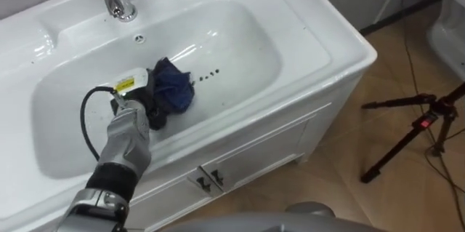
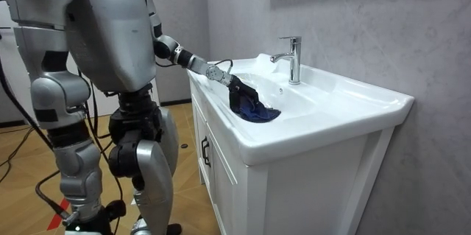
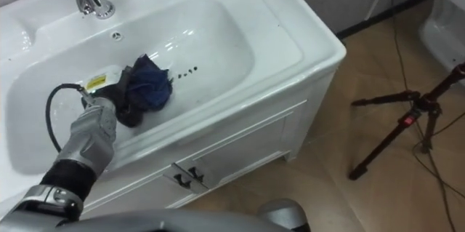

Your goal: Wipe basin

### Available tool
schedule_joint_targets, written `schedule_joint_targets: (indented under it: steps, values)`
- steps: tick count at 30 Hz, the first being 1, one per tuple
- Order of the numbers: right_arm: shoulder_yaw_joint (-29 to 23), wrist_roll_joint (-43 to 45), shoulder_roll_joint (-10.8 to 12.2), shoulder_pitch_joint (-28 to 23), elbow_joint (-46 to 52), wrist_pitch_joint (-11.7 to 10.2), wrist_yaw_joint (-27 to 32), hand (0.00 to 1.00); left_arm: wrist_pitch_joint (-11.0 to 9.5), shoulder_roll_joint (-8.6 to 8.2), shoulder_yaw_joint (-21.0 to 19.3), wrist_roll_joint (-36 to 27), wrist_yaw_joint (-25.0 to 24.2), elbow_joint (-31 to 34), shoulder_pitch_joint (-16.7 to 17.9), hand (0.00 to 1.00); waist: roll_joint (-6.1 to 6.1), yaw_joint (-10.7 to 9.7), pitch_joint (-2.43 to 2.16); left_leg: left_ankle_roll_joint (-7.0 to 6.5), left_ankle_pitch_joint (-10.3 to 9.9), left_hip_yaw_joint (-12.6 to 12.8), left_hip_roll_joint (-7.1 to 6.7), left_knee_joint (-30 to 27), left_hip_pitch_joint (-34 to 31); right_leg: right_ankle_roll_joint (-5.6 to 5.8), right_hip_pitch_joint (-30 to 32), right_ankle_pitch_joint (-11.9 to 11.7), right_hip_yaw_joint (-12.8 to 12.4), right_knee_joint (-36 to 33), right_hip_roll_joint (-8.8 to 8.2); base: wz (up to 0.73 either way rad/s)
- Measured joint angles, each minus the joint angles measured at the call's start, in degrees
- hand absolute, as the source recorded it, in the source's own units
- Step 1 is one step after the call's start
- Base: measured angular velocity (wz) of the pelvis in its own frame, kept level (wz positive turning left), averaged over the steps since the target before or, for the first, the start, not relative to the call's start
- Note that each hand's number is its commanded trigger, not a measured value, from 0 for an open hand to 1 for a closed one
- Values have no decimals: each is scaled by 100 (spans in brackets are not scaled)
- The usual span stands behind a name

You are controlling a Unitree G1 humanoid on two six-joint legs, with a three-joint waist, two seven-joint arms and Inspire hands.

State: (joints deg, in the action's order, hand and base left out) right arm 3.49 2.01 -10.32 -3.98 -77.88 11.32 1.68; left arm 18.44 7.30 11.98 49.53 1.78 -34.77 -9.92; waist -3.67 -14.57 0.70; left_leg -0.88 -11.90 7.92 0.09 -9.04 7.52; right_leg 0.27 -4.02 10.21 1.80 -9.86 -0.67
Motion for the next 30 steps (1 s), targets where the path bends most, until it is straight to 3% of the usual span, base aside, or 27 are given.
schedule_joint_targets:
  steps: [5,10,14,23,28,30]
  values:
    - [34,279,82,69,29,147,-130,0,-4,-116,236,-522,19,104,-104,100,24,-96,-4,-2,2,47,3,24,10,7,27,-4,-31,-14,-1,-2]
    - [210,280,124,89,81,250,-185,0,1,-165,726,-1044,-78,631,-110,100,151,-134,-17,-2,2,86,6,36,-3,2,17,-10,-36,-5,2,0]
    - [217,283,201,184,111,250,-185,0,1,-192,865,-1243,-81,811,-198,100,231,-246,-9,-2,1,107,2,42,-37,2,35,-11,-37,16,-2,2]
    - [325,282,195,206,176,249,-220,0,10,-197,1011,-1987,-122,1302,-219,100,166,-336,-40,-2,1,136,3,45,-97,8,44,-19,-1,15,-12,1]
    - [327,280,172,182,157,249,-319,0,39,-200,1306,-2057,-249,2007,-332,100,127,-410,-19,-2,1,136,6,44,-114,8,56,-19,-10,21,-19,1]
    - [324,298,169,182,109,251,-318,0,38,-201,1358,-2048,-250,2066,-502,100,104,-409,20,-2,1,137,7,45,-115,10,67,-20,-15,12,-24,0]
